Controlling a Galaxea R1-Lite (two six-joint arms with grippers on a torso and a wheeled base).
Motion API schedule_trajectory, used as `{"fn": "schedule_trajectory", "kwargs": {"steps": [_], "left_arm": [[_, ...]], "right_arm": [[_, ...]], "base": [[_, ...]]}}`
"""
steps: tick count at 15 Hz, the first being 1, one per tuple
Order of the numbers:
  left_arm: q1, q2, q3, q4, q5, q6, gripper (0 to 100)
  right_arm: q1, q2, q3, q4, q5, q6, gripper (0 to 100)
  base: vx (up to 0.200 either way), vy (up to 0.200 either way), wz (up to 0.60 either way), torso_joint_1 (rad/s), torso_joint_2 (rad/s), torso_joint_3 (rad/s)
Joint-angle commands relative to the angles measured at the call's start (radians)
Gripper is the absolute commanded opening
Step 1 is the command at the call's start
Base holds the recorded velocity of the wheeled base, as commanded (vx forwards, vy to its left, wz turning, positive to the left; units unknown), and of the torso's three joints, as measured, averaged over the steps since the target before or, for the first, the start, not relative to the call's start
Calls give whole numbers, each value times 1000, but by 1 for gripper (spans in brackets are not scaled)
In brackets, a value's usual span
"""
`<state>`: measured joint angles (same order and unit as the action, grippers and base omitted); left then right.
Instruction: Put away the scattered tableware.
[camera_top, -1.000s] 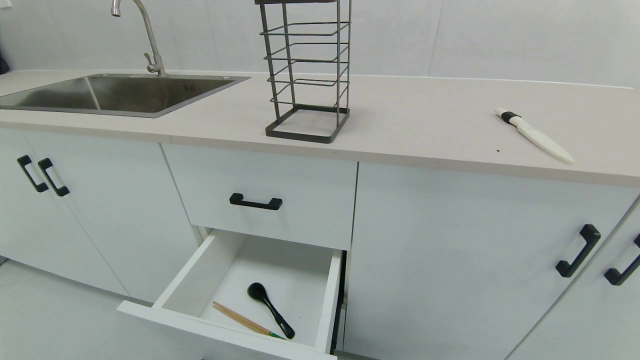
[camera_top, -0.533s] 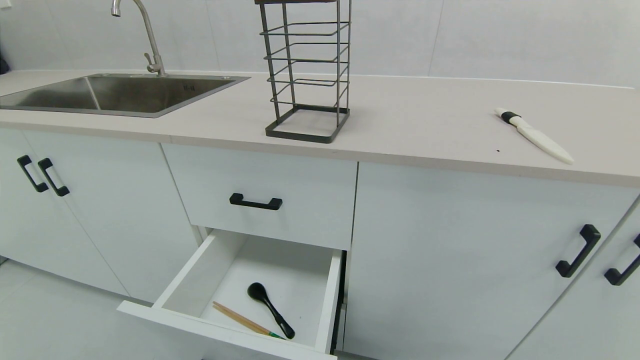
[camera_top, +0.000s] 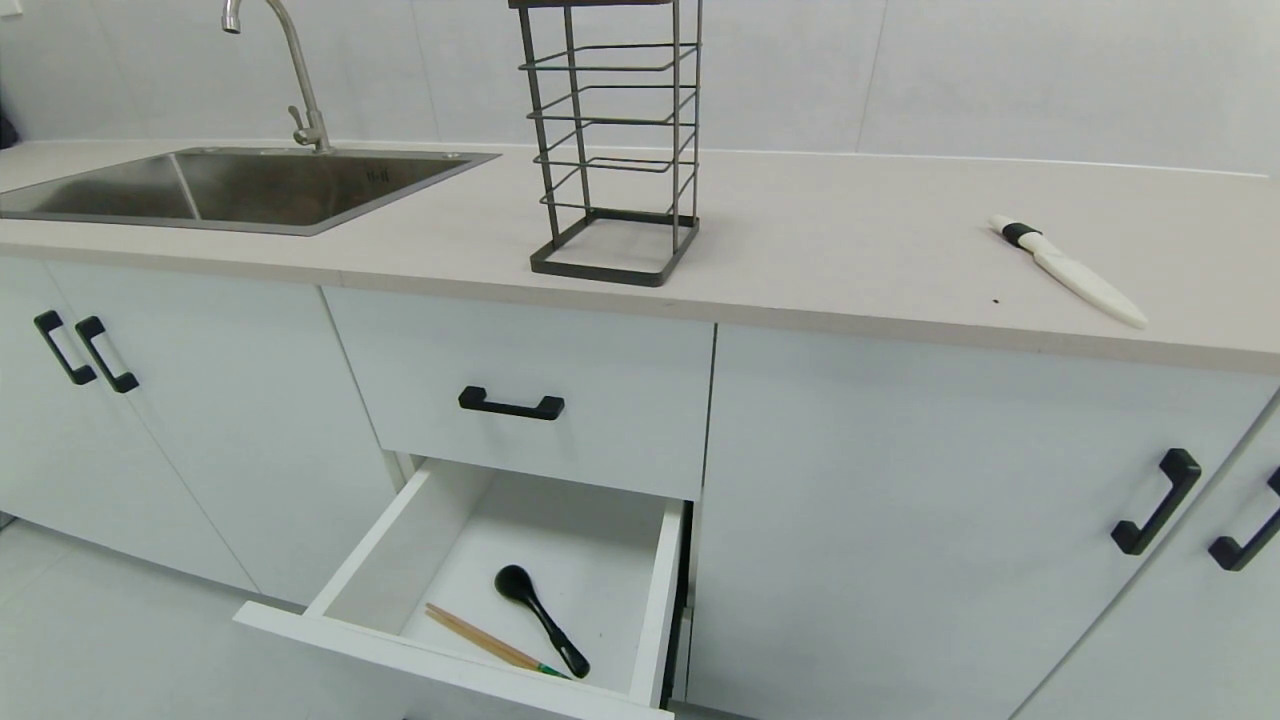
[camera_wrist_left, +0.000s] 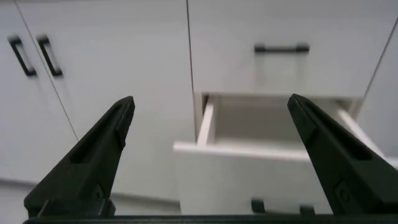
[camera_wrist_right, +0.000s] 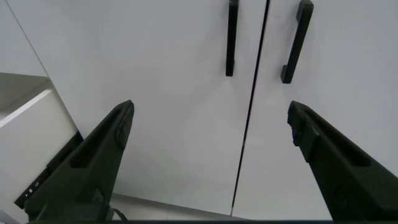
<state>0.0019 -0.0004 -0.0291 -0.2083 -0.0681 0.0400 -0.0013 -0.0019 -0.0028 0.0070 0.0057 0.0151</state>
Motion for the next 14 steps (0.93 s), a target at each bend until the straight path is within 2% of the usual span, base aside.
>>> {"fn": "schedule_trajectory", "kwargs": {"steps": [1,2,3,4,6,7,8,10,11,14], "left_arm": [[1,5,-132,-19,-1,3,100],[-2,8,-163,46,-6,1,100],[-11,28,-218,181,-13,-2,100],[-25,65,-245,273,-35,-2,100],[-40,181,-258,385,-93,-3,100],[-42,257,-255,403,-147,-11,100],[-42,352,-252,405,-222,-40,100],[-42,534,-244,402,-328,-92,100],[-43,617,-238,397,-349,-91,100],[-56,793,-206,371,-351,-83,100]], "right_arm": [[0,2,0,-1,0,0,100],[0,2,0,-2,0,0,100],[0,2,0,-1,0,0,100],[0,2,0,-1,0,0,100],[0,2,0,-2,0,0,100],[0,2,0,-1,0,0,100],[0,2,0,-1,0,0,100],[0,2,0,-1,0,0,100],[0,2,0,-1,0,0,100],[0,2,0,-1,0,0,100]], "base": [[0,0,0,0,0,0],[0,0,0,0,0,0],[0,0,0,0,0,0],[0,0,0,0,0,0],[0,0,0,0,0,0],[0,0,0,0,0,0],[0,0,0,0,0,0],[0,0,0,0,0,0],[0,0,0,0,0,0],[0,0,0,0,0,0]]}}
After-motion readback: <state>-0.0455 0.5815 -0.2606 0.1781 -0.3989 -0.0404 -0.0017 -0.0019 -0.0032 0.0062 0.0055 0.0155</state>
